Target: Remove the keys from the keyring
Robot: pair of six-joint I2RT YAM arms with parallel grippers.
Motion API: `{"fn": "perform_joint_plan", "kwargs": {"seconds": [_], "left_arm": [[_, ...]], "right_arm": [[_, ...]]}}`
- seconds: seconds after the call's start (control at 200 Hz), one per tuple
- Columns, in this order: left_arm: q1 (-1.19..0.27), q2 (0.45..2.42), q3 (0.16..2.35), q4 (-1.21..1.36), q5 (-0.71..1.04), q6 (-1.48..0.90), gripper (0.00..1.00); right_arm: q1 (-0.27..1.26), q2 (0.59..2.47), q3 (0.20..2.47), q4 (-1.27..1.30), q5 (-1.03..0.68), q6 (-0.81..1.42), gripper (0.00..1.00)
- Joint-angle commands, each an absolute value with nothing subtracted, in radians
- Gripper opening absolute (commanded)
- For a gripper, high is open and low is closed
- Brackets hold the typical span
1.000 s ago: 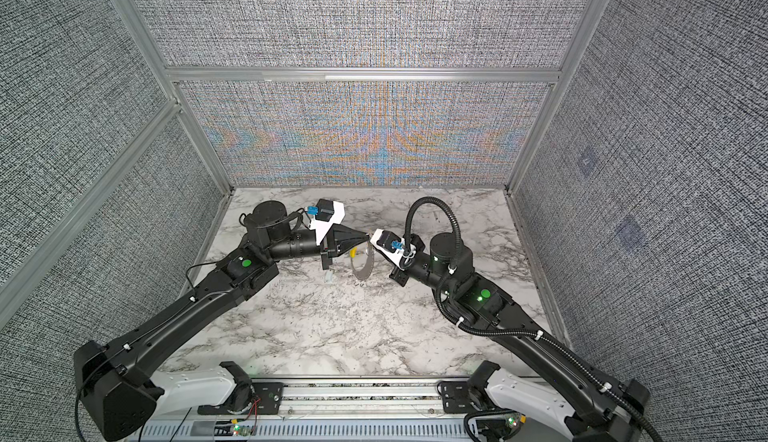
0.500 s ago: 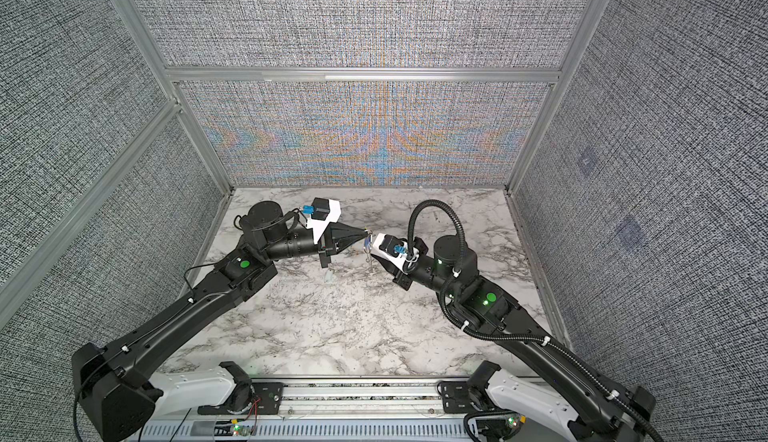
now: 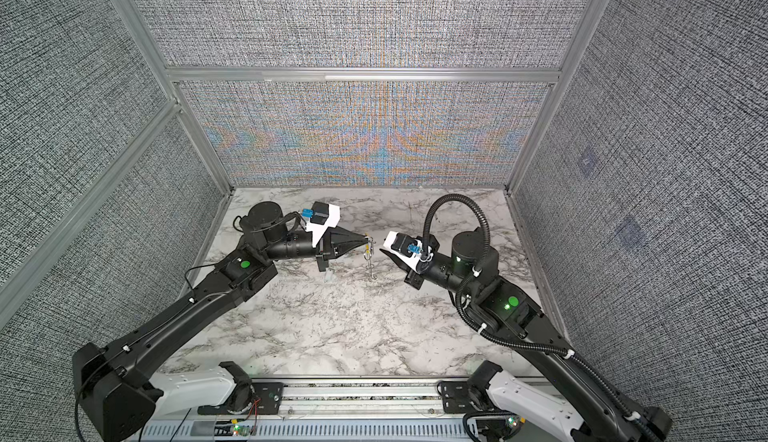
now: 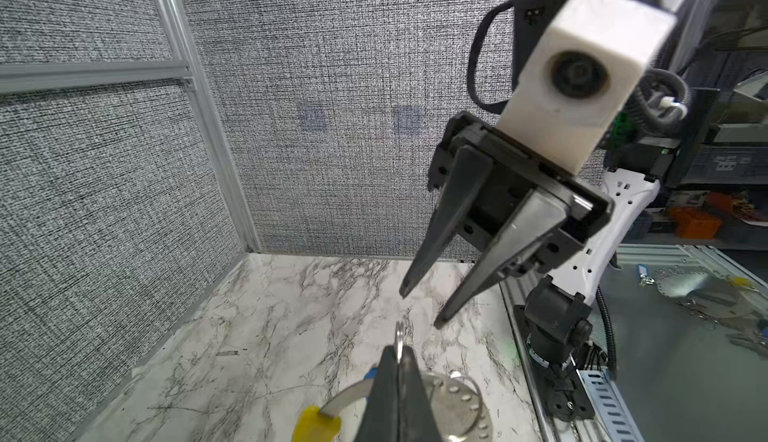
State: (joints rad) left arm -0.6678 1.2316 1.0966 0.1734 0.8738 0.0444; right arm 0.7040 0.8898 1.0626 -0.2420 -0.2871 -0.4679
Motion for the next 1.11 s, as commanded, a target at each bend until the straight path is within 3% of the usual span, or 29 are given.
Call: {"fn": "perform_joint_plan", "kwargs": {"seconds": [0.0,0.255,1.101], "left_arm": [[-0.666,1.236,1.095,0.216,0.929,0.040,0.00],[-0.663,1.235,1.100,0.198,0.953,0.047,0.00],[-0.663,1.239,1.106,0.180,0.985,0.061,0.00]], "right_arm": [[0.688,0.913,1.087,-0.265,-0.402,-0.440,0.19],[0.640,0.946,1.109,-0.255,-0.506,-0.389,0.17],[0.608,1.009,1.122,-0.255,-0.627,-0.346,0.19]]}}
